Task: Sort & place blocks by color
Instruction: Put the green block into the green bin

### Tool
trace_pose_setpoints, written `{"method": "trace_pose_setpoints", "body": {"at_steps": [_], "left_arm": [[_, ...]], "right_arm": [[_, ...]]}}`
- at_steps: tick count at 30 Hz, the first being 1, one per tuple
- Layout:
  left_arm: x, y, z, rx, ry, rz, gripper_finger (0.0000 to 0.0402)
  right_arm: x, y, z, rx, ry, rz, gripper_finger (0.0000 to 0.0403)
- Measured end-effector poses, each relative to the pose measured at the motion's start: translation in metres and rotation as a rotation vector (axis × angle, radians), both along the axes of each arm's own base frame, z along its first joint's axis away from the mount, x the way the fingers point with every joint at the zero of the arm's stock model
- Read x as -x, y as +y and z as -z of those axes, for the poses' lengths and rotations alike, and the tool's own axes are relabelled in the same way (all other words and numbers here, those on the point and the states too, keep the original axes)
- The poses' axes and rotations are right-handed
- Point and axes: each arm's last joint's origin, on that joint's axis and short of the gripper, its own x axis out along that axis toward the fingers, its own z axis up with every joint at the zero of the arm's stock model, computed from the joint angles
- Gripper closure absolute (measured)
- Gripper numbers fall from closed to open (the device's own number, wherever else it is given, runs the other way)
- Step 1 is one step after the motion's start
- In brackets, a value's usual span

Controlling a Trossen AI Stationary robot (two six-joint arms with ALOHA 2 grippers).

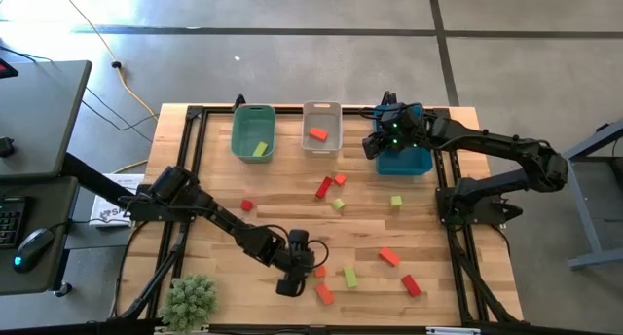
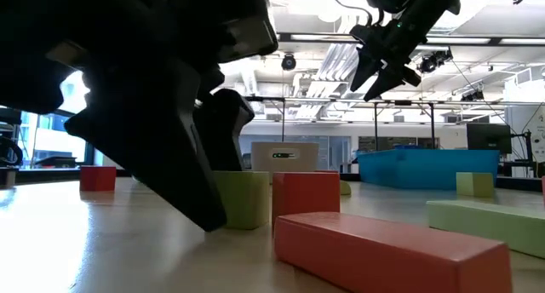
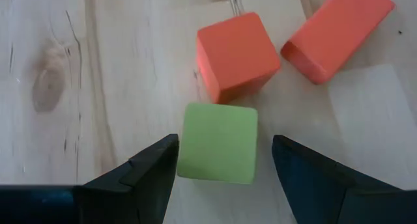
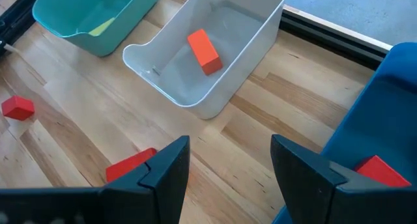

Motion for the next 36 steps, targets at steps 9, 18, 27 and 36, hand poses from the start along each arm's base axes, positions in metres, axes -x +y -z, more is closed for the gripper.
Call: {"method": "trace_pose_setpoints", "body": {"at_steps": [9, 18, 27, 36], "left_arm": [[-0.004, 0.002, -0.002, -0.021, -0.040, 0.011, 0.0181], [-0.008, 0.014, -0.002, 0.001, -0.027, -0.007, 0.0297], [-0.003, 0.035, -0.022, -0.009, 0.002, -0.113, 0.0297], [0.017, 0.077, -0.076, -0.166, -0.011, -0.239, 0.0297]], "right_arm": [[0.000, 0.000, 0.000, 0.001, 0.000, -0.001, 0.0201], [0.000, 0.000, 0.000, 0.000, 0.000, -0.003, 0.0201], [0.000, 0.000, 0.000, -0.003, -0.001, -0.006, 0.0201], [0.000, 0.000, 0.000, -0.005, -0.002, -0.007, 0.0201]]}}
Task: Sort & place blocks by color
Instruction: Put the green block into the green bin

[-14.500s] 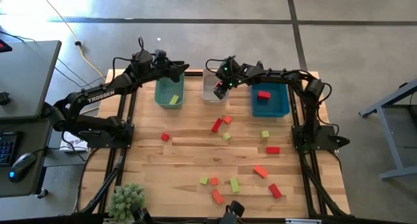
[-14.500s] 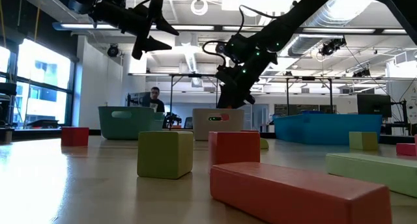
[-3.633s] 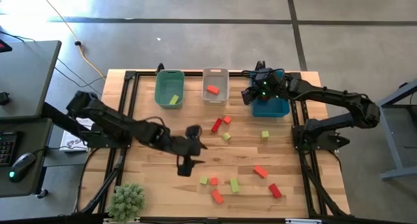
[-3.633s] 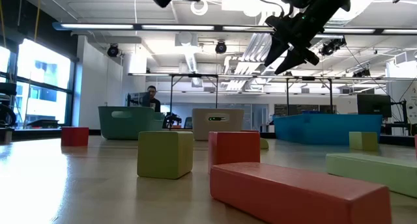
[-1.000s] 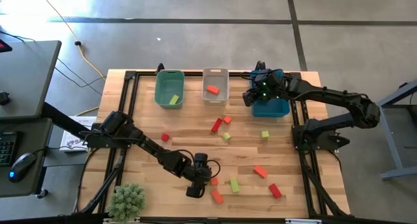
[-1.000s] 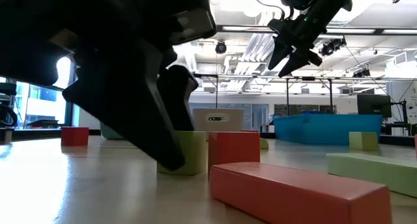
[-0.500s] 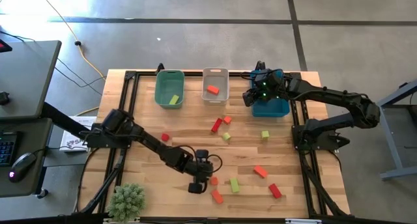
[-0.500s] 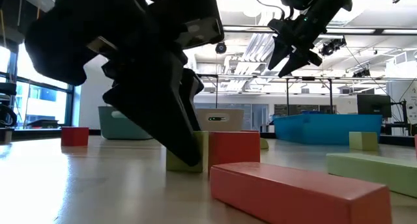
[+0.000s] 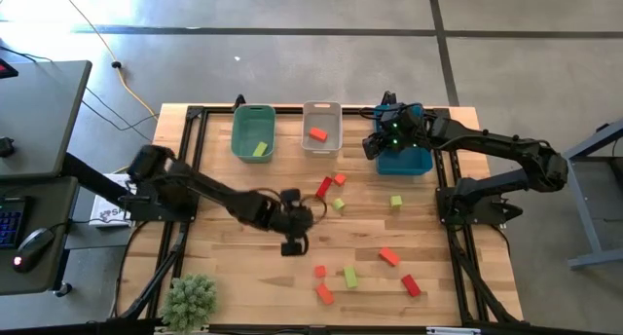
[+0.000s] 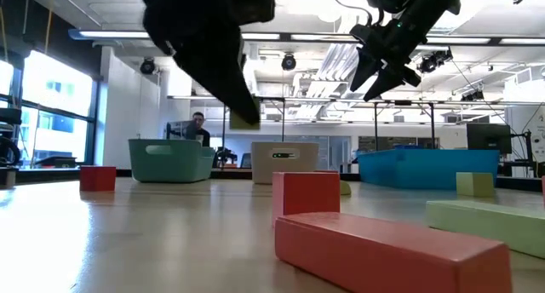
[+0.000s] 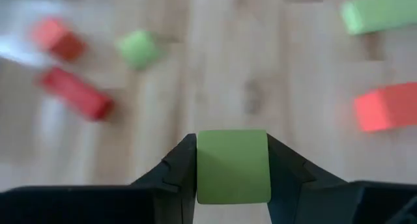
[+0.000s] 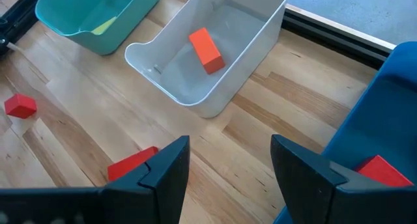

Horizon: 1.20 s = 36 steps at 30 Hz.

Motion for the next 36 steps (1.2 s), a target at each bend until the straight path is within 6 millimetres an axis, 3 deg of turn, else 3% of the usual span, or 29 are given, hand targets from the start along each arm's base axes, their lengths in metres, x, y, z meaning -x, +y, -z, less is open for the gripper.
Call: {"method": "trace_pose_setpoints", "body": {"at_steps": [11, 19, 27, 36], "left_arm": [[0.034, 0.094, -0.061, -0.197, -0.033, -0.227, 0.0297], [0.069, 0.172, -0.078, -0.206, -0.016, -0.488, 0.0297], [0.104, 0.230, -0.074, -0.143, 0.033, -0.709, 0.0297], [0.131, 0.269, -0.045, 0.064, 0.155, -0.867, 0.0297]], "right_arm": [[0.000, 0.000, 0.000, -0.003, -0.006, -0.004, 0.0201], [-0.001, 0.002, 0.000, -0.049, -0.024, -0.043, 0.0201], [-0.002, 0.003, 0.000, -0.088, -0.047, -0.077, 0.0201], [-0.004, 0.005, -0.001, -0.203, -0.110, -0.052, 0.0201]]}}
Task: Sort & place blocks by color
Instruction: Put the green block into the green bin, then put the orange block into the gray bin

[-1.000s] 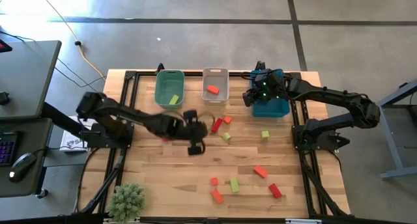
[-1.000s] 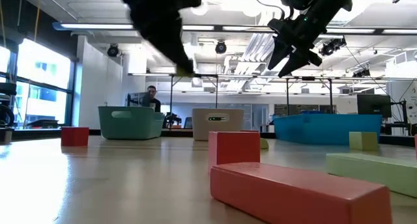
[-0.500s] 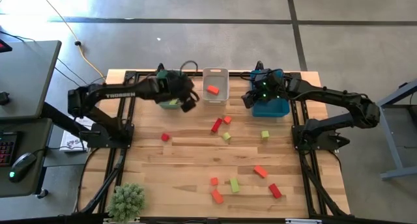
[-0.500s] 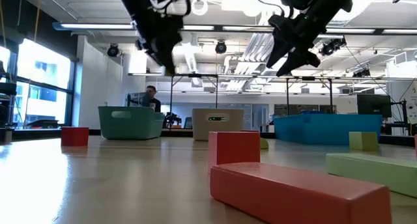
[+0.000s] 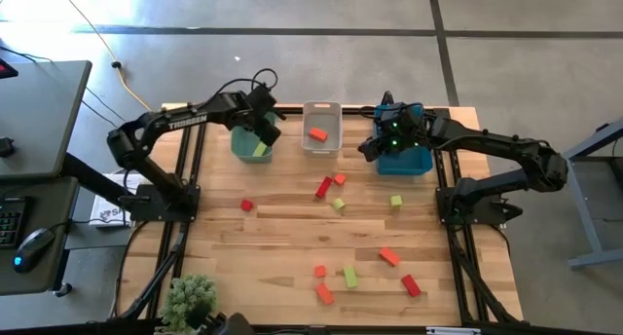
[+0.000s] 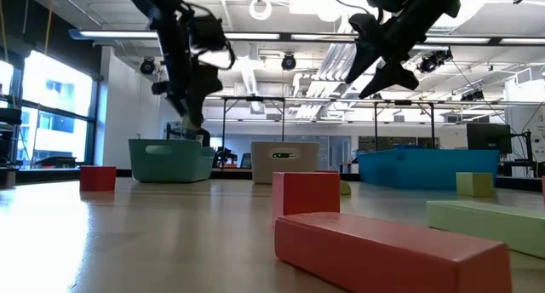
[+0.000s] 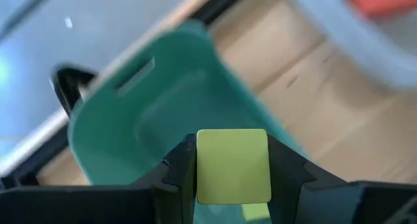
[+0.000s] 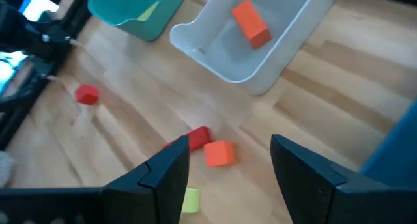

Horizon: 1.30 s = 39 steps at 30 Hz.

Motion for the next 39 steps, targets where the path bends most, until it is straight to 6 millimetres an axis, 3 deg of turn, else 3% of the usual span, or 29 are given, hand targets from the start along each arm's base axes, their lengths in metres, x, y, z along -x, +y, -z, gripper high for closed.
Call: {"method": "trace_pose_setpoints", "body": {"at_steps": [7, 16, 27, 32, 39], "left_arm": [[-0.002, 0.015, 0.024, 0.053, 0.048, -0.028, 0.0296], [-0.006, 0.020, 0.043, 0.101, 0.099, 0.000, 0.0242], [-0.001, 0.026, 0.043, 0.123, 0.073, 0.004, 0.0235], [-0.002, 0.026, 0.040, 0.116, 0.092, 0.067, 0.0234], [-0.011, 0.032, 0.020, 0.061, 0.068, 0.121, 0.0234]], "right_arm": [[-0.002, 0.000, -0.002, 0.013, -0.029, -0.024, 0.0201], [-0.011, 0.023, -0.002, 0.078, -0.012, -0.169, 0.0201], [-0.024, 0.054, 0.000, 0.191, 0.015, -0.202, 0.0201], [-0.040, 0.060, 0.015, 0.216, 0.057, -0.262, 0.0201], [-0.058, 0.060, 0.042, 0.252, 0.158, -0.266, 0.0201]]}}
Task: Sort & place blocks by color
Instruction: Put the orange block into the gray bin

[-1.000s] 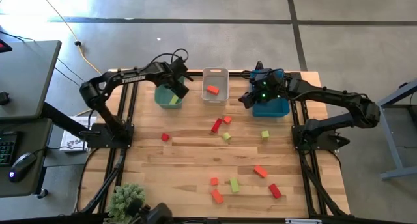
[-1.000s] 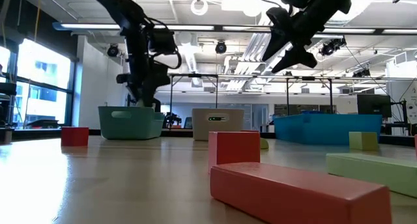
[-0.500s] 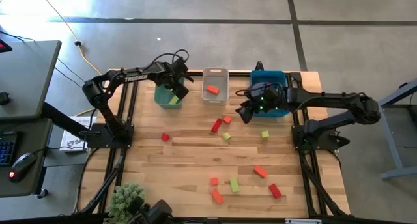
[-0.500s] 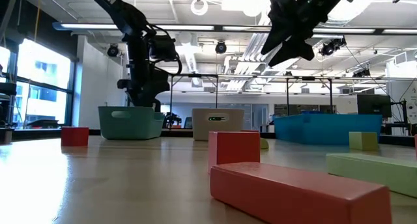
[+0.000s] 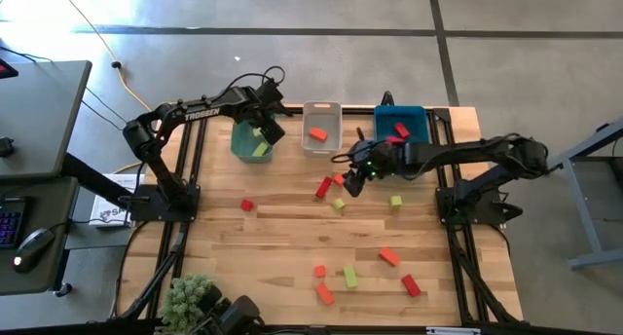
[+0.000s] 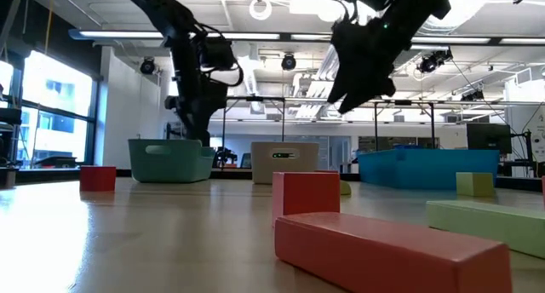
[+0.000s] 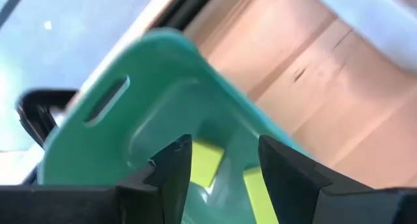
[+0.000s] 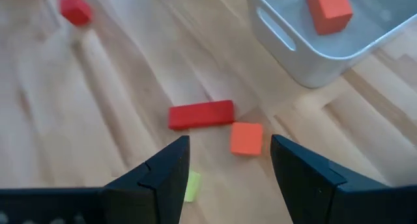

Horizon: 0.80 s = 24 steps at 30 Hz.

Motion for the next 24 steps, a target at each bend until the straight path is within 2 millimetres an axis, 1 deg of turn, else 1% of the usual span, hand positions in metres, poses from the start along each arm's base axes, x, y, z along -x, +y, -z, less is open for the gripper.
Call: {"method": "trace_pose_setpoints", "body": {"at_steps": [3, 8, 13, 17, 20, 24], "left_arm": [[-0.003, 0.003, -0.008, -0.024, -0.011, 0.021, 0.0234], [-0.006, 0.006, -0.018, -0.050, -0.036, 0.022, 0.0234], [-0.008, 0.009, -0.026, -0.067, -0.054, 0.022, 0.0234], [-0.009, 0.009, -0.027, -0.059, -0.070, 0.029, 0.0234], [-0.009, 0.009, -0.027, -0.056, -0.072, 0.031, 0.0234], [-0.009, 0.008, -0.026, -0.054, -0.074, 0.032, 0.0234]], "right_arm": [[-0.004, -0.001, 0.008, 0.024, 0.030, 0.008, 0.0201], [-0.008, -0.003, 0.017, 0.016, 0.066, -0.003, 0.0197], [-0.015, -0.004, 0.032, 0.009, 0.106, 0.006, 0.0165], [-0.023, -0.006, 0.044, 0.038, 0.121, -0.022, 0.0145], [-0.030, -0.007, 0.053, 0.059, 0.119, -0.044, 0.0142], [-0.034, -0.009, 0.063, 0.091, 0.145, -0.023, 0.0141]]}}
